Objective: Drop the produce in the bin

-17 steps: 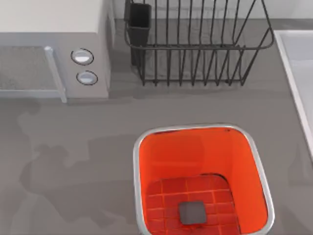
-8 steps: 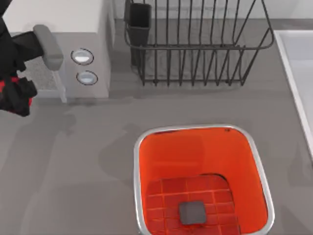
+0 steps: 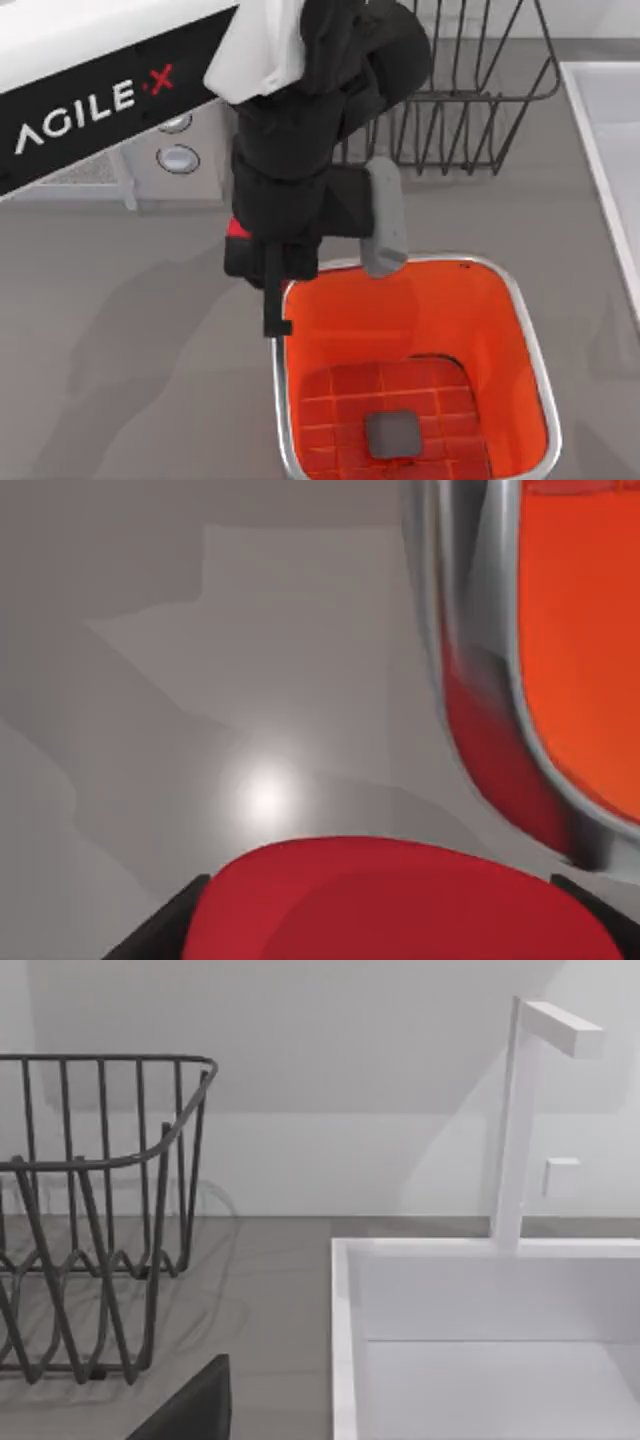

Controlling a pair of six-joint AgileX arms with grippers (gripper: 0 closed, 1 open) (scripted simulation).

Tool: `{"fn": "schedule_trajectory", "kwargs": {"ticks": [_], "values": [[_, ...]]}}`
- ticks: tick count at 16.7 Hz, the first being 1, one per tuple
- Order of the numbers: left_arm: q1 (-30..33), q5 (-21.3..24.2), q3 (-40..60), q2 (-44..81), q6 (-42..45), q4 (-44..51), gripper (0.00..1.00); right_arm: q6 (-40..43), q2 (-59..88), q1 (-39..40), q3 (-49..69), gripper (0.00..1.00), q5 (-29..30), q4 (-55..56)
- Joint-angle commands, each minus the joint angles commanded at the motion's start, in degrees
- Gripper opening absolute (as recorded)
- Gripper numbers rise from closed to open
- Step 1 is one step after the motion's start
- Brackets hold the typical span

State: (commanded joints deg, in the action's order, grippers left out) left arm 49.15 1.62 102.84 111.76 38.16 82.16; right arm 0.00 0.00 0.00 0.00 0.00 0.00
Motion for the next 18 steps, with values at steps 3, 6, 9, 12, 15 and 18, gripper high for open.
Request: {"fn": "schedule_trajectory", "kwargs": {"ticks": [3,6,9,12,15,18], "values": [[8.47,-0.39,2.75,1.2,-4.6,0.23,0.0,0.0,0.0,0.0,0.0,1.0,0.0,0.0],[11.44,-0.67,3.72,1.5,-6.5,0.16,0.0,0.0,0.0,0.0,0.0,1.0,0.0,0.0],[11.44,-0.67,3.72,1.5,-6.5,0.16,0.0,0.0,0.0,0.0,0.0,1.0,0.0,0.0],[10.2,-2.81,2.08,0.78,-4.82,0.26,0.0,0.0,0.0,0.0,0.0,1.0,0.0,0.0],[10.6,-1.91,-2.87,1.1,-5.26,-5.22,0.0,0.0,0.0,0.0,0.0,1.0,0.0,0.0],[11.02,-1.02,-8.78,1.46,-5.88,-12.46,0.0,0.0,0.0,0.0,0.0,1.0,0.0,0.0]]}}
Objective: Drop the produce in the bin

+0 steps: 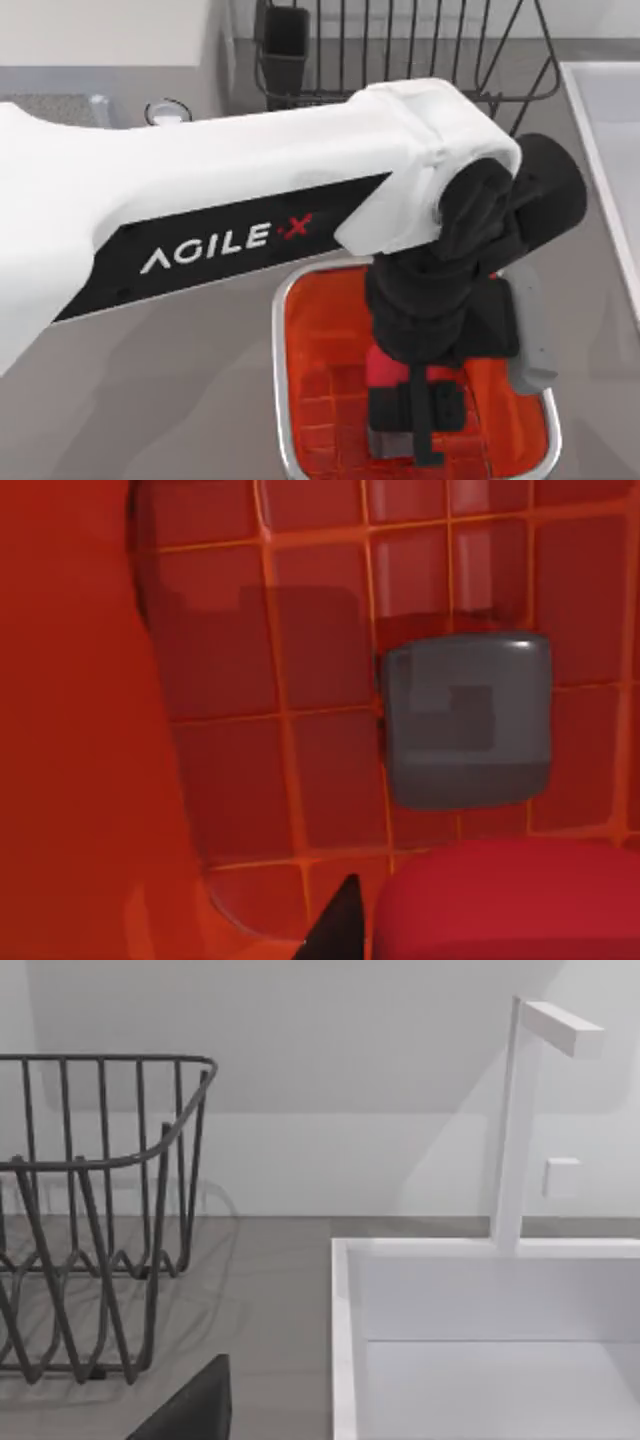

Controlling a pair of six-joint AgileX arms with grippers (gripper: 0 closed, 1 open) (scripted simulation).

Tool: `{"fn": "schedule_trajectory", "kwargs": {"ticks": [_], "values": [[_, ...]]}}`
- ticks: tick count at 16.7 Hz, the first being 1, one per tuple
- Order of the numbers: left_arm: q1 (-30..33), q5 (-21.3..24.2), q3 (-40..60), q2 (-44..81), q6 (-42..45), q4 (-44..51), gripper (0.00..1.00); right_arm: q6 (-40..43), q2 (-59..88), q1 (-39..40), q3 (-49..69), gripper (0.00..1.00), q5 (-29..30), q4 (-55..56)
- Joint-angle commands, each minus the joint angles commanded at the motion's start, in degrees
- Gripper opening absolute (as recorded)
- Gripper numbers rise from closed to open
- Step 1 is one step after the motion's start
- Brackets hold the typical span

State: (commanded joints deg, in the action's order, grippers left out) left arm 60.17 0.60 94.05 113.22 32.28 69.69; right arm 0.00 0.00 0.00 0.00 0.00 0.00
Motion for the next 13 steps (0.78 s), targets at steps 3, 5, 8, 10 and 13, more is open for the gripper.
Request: {"fn": "schedule_trajectory", "kwargs": {"ticks": [3,5,8,10,13], "values": [[0.2,0.35,-2.98,0.32,-0.4,-3.14,0.0,0.0,0.0,0.0,0.0,1.0,0.0,0.0],[0.2,0.35,-2.99,0.32,-0.4,-3.15,0.0,0.0,0.0,0.0,0.0,1.0,0.0,0.0],[0.2,0.35,-2.99,0.32,-0.4,-3.15,0.15,0.0,0.0,0.0,0.0,1.0,0.0,0.0],[0.2,0.35,-2.99,0.32,-0.4,-3.15,0.3,0.0,0.0,0.0,0.0,1.0,0.0,0.0],[0.2,0.35,-2.99,0.32,-0.4,-3.15,0.53,0.0,0.0,0.0,0.0,1.0,0.0,0.0]]}}
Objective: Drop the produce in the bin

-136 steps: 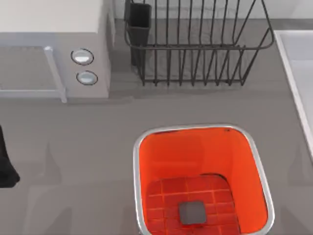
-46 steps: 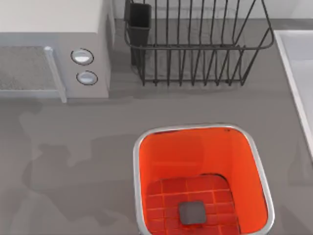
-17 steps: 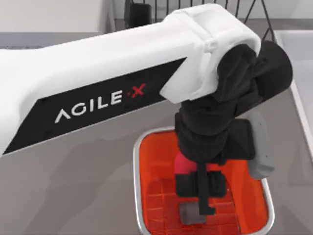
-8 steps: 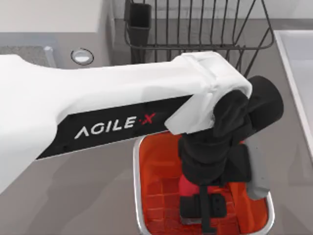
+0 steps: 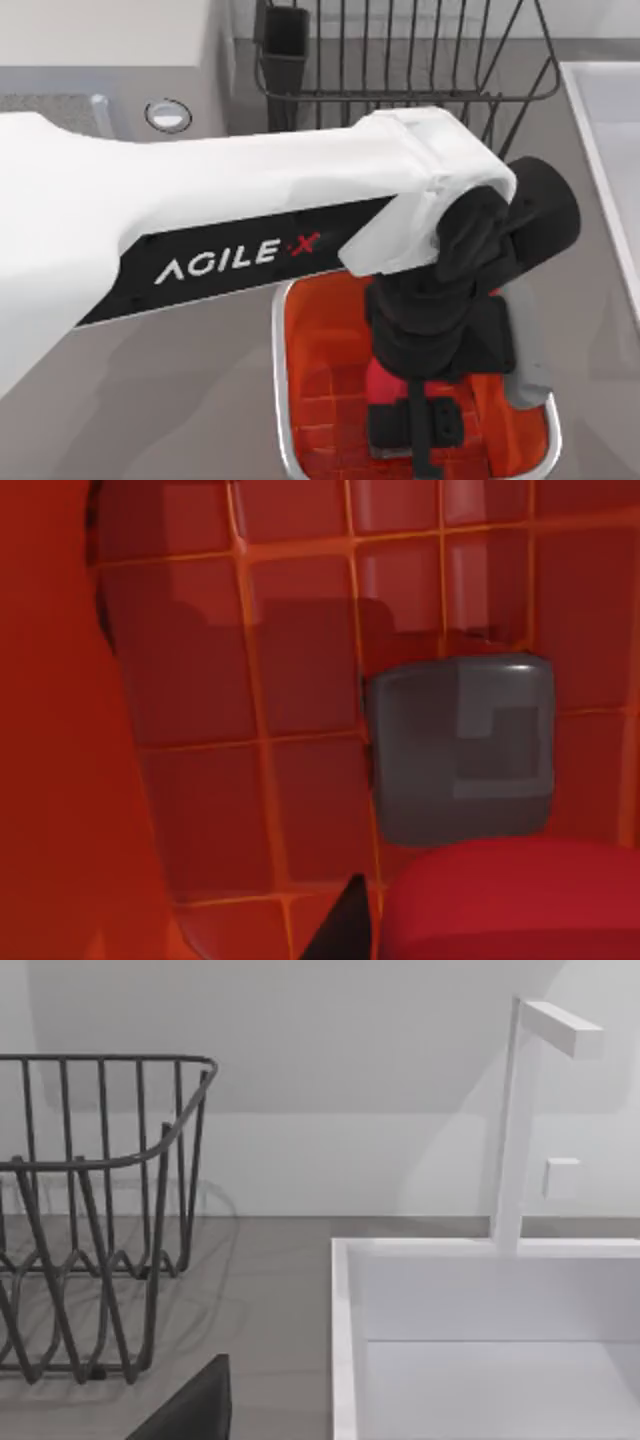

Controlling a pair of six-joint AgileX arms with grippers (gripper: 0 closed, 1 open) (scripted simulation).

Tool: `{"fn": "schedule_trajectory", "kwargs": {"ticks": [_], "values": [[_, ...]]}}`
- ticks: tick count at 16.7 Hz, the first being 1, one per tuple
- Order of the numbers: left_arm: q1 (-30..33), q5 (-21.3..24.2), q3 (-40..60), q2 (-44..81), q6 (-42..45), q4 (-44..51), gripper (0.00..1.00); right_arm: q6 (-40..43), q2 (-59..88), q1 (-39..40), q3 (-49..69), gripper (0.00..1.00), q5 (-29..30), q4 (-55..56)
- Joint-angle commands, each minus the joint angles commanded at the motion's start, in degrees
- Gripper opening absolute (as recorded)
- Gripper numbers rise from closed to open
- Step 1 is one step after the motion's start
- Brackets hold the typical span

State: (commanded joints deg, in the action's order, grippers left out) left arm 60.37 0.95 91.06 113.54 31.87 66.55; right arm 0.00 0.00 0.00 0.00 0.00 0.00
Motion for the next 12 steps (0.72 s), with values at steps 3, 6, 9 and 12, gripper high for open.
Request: {"fn": "schedule_trajectory", "kwargs": {"ticks": [3,6,9,12], "values": [[0.0,0.0,0.0,0.0,0.0,0.0,0.75,0.0,0.0,0.0,0.0,1.0,0.0,0.0],[0.0,0.0,0.0,0.0,0.0,0.0,0.98,0.0,0.0,0.0,0.0,1.0,0.0,0.0],[0.0,0.0,0.0,0.0,0.0,0.0,1.0,0.0,0.0,0.0,0.0,1.0,0.0,0.0],[0.0,0.0,0.0,0.0,0.0,0.0,1.0,0.0,0.0,0.0,0.0,1.0,0.0,0.0]]}}
